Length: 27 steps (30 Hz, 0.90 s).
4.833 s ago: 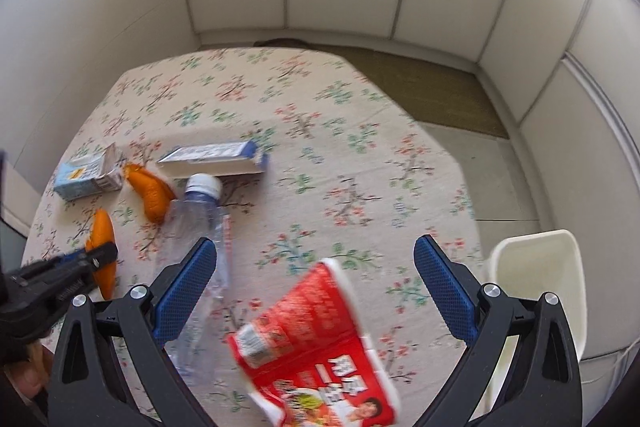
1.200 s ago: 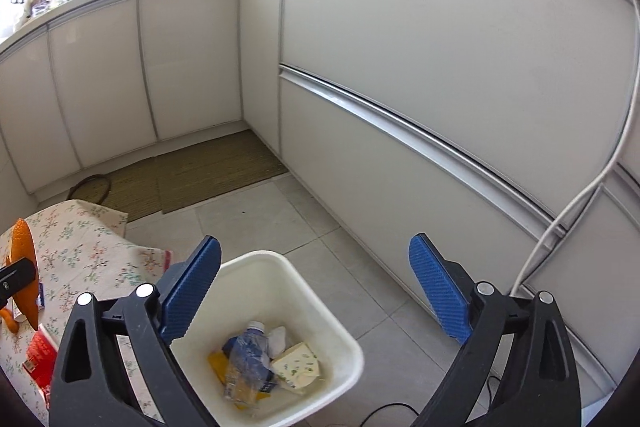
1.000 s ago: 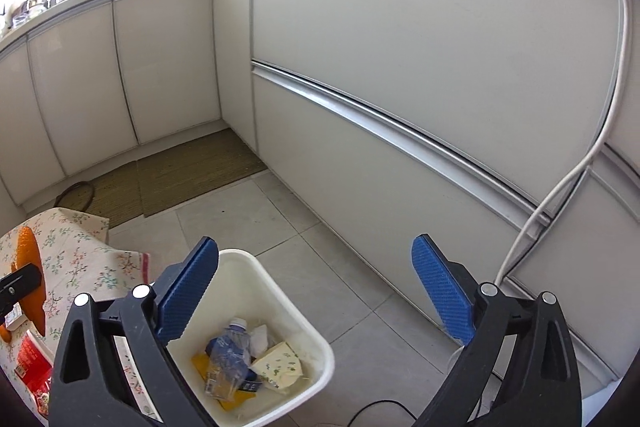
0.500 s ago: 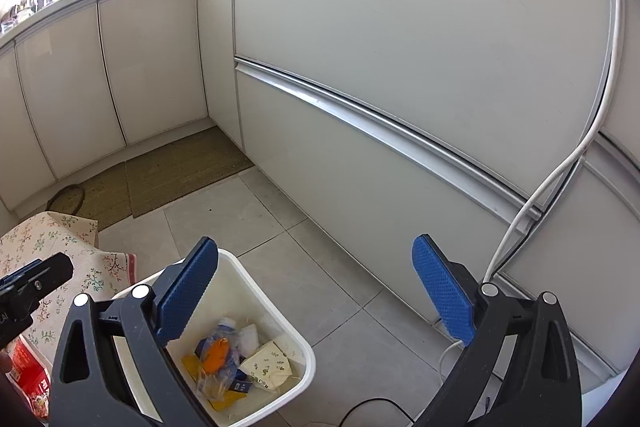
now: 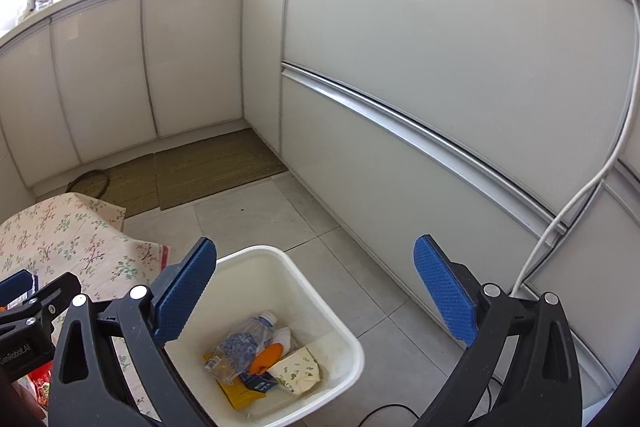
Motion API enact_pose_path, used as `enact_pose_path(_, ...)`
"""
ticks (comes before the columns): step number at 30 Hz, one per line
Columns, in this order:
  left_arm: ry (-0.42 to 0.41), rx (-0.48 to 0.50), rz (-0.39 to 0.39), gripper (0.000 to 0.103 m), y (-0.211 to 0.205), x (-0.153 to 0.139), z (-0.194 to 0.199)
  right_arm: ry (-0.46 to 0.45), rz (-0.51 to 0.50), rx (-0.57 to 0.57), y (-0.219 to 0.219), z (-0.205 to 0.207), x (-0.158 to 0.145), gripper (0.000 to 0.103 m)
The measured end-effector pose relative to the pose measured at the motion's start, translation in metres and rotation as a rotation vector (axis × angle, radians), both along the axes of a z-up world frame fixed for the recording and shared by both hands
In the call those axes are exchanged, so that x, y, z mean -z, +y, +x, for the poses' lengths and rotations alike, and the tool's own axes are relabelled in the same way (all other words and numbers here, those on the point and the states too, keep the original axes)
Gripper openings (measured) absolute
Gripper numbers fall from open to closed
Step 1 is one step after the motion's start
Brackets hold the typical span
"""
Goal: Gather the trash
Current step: 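Move both tools back over the table toward the remaining orange peel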
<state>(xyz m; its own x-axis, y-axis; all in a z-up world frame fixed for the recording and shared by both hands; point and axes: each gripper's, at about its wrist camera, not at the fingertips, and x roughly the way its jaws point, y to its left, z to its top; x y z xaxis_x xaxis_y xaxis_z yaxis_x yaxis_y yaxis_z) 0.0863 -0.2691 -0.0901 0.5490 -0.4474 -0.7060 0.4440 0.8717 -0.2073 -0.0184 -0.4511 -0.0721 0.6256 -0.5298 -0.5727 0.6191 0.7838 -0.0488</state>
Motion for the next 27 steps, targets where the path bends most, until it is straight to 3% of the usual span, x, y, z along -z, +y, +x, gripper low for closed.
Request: enact_pose_path(27,0.063,-0.244,-0.019,0.092,0.123,0.006,0.037,0.047,-0.046,-0.223,0.120,0.076,0.004,0.096)
